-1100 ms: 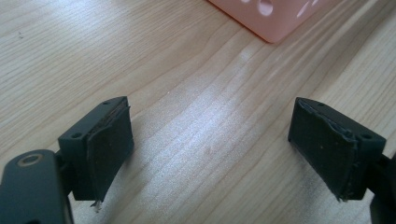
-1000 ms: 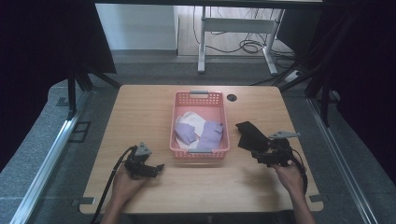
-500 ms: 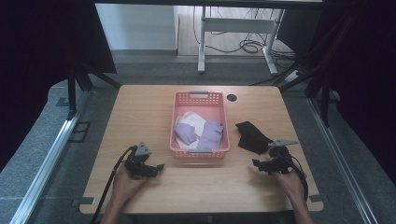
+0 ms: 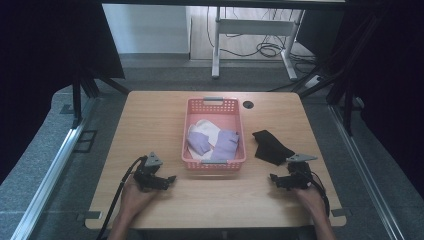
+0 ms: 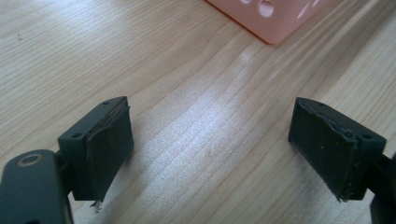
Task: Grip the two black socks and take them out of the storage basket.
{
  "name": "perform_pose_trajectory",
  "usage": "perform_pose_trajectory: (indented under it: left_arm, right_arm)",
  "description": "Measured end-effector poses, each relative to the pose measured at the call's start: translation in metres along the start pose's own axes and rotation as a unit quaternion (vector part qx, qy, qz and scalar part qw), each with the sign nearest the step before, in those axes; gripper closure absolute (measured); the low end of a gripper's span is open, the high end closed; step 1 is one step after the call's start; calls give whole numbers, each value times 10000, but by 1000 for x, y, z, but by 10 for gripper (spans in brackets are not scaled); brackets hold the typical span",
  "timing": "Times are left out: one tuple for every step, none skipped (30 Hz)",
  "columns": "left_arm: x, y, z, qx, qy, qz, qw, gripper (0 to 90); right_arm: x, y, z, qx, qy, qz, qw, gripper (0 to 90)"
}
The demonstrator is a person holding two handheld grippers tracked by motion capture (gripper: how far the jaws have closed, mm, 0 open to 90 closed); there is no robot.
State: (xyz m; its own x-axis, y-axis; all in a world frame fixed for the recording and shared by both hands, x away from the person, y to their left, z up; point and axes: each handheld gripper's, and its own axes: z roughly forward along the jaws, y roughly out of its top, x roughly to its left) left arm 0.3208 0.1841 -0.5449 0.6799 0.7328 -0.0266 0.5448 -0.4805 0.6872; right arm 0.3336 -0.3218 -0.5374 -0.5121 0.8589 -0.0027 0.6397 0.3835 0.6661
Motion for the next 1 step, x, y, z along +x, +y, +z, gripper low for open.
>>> perform_pose_trajectory:
  left_arm:
    - [0,0,0,3,-1,0,10000,136]
  right_arm:
    - [0,0,0,-16,1,-5,10000,52]
